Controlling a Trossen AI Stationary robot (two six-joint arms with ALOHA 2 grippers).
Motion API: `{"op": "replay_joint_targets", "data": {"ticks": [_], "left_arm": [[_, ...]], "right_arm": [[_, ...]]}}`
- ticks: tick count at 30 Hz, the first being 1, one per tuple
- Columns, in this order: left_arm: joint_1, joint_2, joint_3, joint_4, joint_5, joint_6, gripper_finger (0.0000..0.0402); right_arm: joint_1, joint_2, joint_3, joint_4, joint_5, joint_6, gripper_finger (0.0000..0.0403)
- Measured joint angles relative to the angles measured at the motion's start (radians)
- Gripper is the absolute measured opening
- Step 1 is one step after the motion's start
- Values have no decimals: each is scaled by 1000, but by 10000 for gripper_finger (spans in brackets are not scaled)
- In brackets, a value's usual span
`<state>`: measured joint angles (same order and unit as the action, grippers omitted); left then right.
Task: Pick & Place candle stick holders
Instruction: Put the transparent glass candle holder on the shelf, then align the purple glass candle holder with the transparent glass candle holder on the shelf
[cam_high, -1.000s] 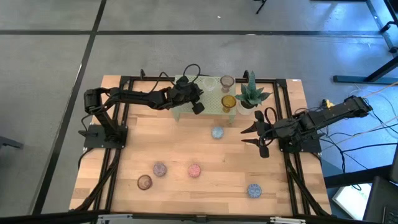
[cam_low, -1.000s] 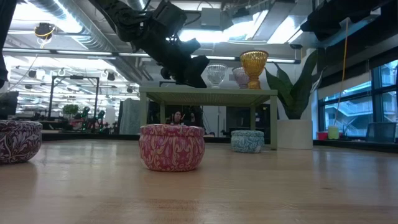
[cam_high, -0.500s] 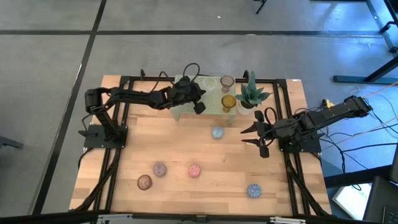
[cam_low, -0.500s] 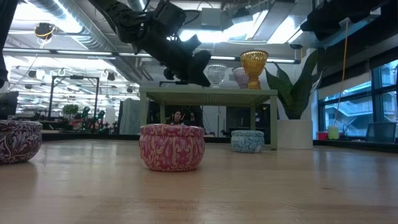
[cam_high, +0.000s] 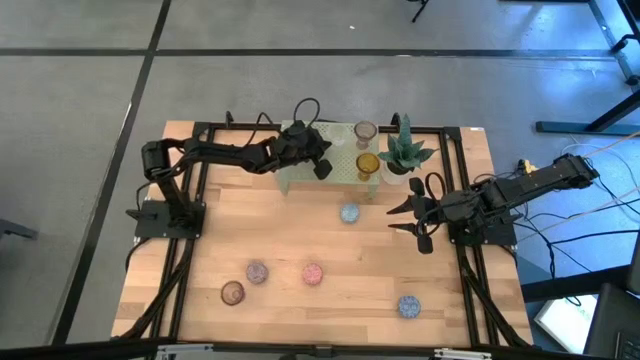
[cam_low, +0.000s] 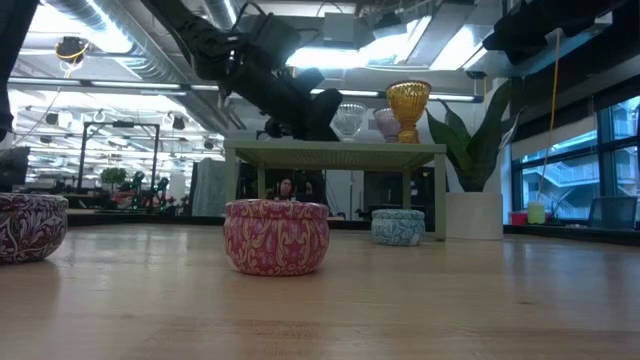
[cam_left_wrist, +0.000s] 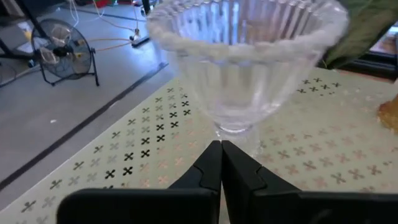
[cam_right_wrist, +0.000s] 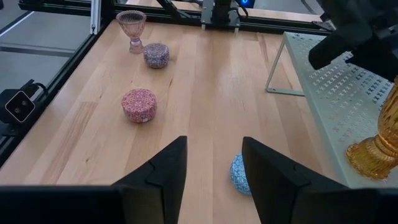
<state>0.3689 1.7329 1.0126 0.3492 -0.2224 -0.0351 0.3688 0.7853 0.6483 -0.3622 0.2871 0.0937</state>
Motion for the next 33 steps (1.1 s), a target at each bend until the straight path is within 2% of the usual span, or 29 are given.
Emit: {"op": "replay_joint_targets", "data": {"ticks": [8,14,21,25,33], "left_arm": [[7,63,0,80,50,-30,1],[14,73,0,126,14,-22,1],[12,60,0,100,10,0,2],[-4,-24,-1,-3,21,-4,1],[-129,-334,-6,-400,37,-4,2]], "right_arm": [[0,0,0,4,0,-1,159],[0,0,0,3,0,-2,159],[0,0,0,2,-1,-21,159],[0,0,0,3,0,-22,159],[0,0,0,4,-1,30,159]]}}
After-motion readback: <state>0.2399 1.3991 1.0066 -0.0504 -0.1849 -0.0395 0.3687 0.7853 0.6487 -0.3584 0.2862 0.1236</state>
